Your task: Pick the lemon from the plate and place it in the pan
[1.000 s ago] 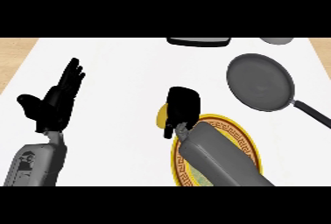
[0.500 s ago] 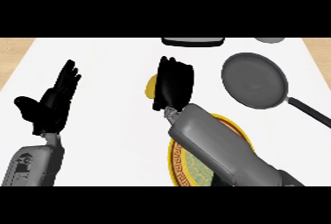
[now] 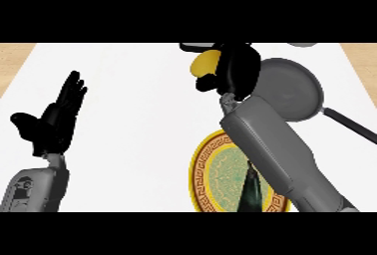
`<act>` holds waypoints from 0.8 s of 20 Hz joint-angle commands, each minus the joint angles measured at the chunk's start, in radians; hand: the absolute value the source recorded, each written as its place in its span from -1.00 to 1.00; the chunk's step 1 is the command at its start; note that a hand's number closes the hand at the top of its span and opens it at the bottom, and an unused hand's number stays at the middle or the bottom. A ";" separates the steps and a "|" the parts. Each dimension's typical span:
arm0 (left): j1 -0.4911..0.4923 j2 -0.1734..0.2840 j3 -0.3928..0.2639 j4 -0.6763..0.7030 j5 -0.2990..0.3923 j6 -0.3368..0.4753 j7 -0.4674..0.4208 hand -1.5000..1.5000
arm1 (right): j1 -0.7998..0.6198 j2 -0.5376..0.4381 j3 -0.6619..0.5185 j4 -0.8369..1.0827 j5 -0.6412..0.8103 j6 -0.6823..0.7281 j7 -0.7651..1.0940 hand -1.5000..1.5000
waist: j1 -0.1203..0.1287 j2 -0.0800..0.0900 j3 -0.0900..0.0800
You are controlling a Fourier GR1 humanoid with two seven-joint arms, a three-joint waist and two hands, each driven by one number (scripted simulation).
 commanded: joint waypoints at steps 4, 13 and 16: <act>-0.040 -0.023 -0.015 0.036 -0.030 0.031 -0.003 0.00 | 0.078 -0.147 -0.170 0.138 -0.055 -0.133 -0.176 1.00 | -0.001 0.007 0.000; -0.003 -0.014 -0.017 -0.027 -0.006 -0.005 0.010 0.00 | 0.087 -0.312 -0.310 0.456 -0.100 -0.218 -0.443 1.00 | 0.021 0.010 0.001; -0.011 -0.029 -0.027 -0.031 -0.018 0.011 0.010 0.00 | 0.088 -0.344 -0.377 0.573 -0.157 -0.298 -0.591 1.00 | 0.026 0.014 0.002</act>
